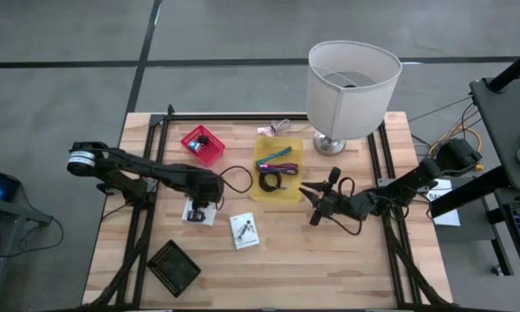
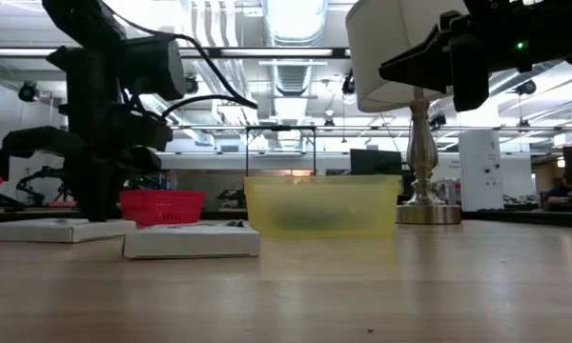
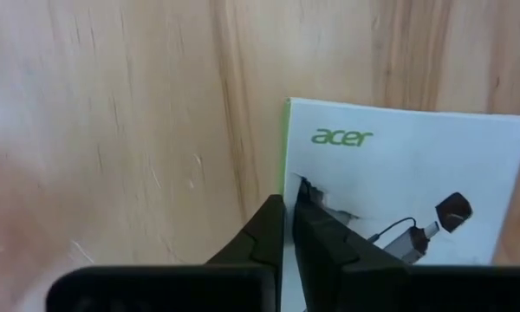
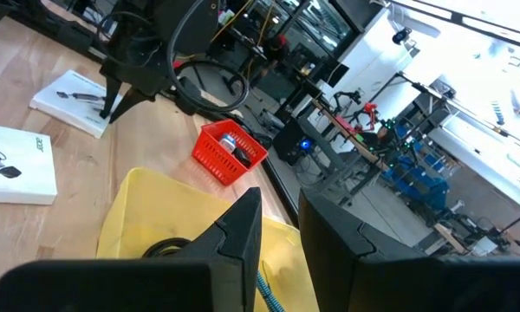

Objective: Pick and place items into bin
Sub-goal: Put the left white card reader box into the black bin

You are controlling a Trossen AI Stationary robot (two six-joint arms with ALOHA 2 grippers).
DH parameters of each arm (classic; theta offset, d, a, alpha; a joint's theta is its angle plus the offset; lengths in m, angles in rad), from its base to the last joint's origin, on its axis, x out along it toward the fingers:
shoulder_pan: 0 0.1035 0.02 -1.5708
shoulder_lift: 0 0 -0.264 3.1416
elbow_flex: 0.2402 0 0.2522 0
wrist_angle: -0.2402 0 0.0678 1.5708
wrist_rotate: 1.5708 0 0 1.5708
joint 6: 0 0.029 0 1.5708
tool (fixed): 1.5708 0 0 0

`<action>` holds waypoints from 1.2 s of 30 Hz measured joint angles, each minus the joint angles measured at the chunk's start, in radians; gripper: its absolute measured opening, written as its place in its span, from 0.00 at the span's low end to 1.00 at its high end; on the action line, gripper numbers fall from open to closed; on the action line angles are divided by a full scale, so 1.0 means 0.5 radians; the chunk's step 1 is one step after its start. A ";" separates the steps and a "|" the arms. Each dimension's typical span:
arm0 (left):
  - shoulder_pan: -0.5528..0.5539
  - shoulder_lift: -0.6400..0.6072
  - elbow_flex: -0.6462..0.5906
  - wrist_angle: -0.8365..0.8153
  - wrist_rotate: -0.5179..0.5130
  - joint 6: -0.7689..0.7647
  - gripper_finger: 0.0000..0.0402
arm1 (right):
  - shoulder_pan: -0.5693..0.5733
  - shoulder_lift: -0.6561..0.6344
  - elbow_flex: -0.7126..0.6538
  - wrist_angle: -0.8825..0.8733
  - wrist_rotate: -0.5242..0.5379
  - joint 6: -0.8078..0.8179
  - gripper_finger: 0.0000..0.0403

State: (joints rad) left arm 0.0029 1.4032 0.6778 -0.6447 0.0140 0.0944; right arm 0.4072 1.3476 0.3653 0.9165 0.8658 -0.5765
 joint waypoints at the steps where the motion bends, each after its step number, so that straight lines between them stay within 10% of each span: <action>1: 0.000 0.001 0.016 -0.006 0.010 0.000 0.01 | 0.000 0.000 0.000 0.000 0.000 0.000 0.17; 23: -0.114 -0.003 0.625 -0.859 0.254 -0.122 0.00 | 0.000 0.000 -0.001 0.000 0.000 0.000 0.17; 36: -0.728 -0.005 0.803 -0.859 0.538 -0.825 0.00 | -0.001 0.000 -0.001 0.000 0.000 0.000 0.17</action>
State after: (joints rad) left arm -0.3614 1.4009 1.0793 -1.0743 0.2829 -0.3179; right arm 0.4068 1.3476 0.3649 0.9165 0.8658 -0.5766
